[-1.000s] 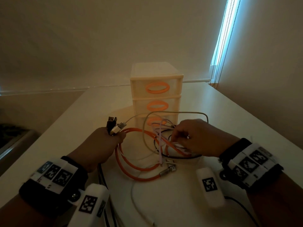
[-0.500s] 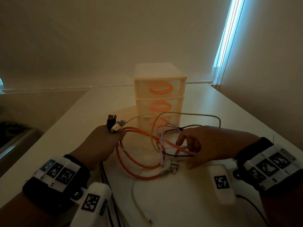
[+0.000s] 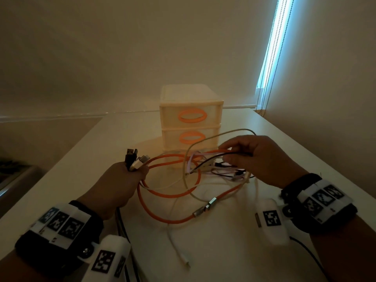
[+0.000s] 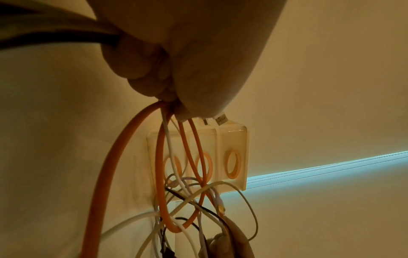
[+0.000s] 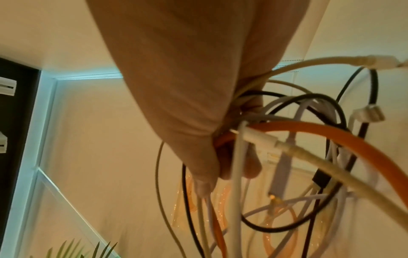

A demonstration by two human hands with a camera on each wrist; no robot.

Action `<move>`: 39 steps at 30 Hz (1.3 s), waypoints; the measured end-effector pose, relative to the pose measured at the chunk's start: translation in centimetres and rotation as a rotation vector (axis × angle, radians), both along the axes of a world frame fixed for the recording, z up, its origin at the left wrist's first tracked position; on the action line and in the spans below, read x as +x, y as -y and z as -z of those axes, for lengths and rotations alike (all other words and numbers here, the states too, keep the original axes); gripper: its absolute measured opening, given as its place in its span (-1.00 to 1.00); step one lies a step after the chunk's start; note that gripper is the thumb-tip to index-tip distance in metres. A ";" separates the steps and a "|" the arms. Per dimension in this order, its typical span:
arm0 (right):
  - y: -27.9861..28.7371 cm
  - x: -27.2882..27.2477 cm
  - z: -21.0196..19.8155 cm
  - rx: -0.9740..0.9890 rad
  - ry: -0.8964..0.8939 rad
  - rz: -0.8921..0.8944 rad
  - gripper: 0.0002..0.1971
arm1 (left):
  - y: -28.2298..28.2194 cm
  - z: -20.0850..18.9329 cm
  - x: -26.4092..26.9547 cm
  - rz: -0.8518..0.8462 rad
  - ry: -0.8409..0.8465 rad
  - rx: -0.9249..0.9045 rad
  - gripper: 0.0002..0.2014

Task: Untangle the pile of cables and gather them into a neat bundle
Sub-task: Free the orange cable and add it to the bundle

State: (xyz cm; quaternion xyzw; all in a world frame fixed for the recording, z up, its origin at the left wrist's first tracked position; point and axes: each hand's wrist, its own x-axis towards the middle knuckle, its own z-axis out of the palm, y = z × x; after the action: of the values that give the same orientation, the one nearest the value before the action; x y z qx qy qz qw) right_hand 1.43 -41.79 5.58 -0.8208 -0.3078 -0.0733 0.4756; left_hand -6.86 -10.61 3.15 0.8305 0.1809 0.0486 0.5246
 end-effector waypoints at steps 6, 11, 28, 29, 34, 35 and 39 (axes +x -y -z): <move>0.3 0.1 0.0 -0.058 -0.003 -0.100 -0.78 | 0.1 0.1 -0.2 -0.003 -0.018 -0.030 -0.67; 0.8 0.5 -0.3 -0.234 0.440 0.106 -0.61 | 0.1 0.1 0.0 -0.021 -0.036 -0.035 -0.68; 1.2 -0.2 -0.7 -0.255 -0.013 -0.075 -0.87 | 0.0 0.1 -0.2 -0.075 -0.045 -0.050 -0.60; 1.3 -0.3 -0.8 -0.274 0.015 -0.103 -0.90 | 0.0 0.1 -0.2 -0.076 -0.047 -0.047 -0.61; 1.5 -0.6 -1.2 -0.461 0.074 -0.140 -0.80 | 0.0 0.1 -0.2 -0.075 -0.058 -0.031 -0.62; 1.4 -0.6 -1.3 -0.463 0.094 -0.128 -0.79 | 0.0 0.1 -0.2 -0.075 -0.058 -0.026 -0.63; 1.1 -0.5 -1.0 -0.419 0.219 -0.104 -0.71 | 0.2 0.1 -0.2 -0.085 -0.061 -0.029 -0.66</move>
State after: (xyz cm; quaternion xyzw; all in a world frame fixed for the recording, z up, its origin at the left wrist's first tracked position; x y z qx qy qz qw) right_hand 0.93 -42.89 6.54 -0.8716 -0.4081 -0.0717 0.2618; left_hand -7.06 -10.82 3.04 0.8156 0.2326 0.0429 0.5281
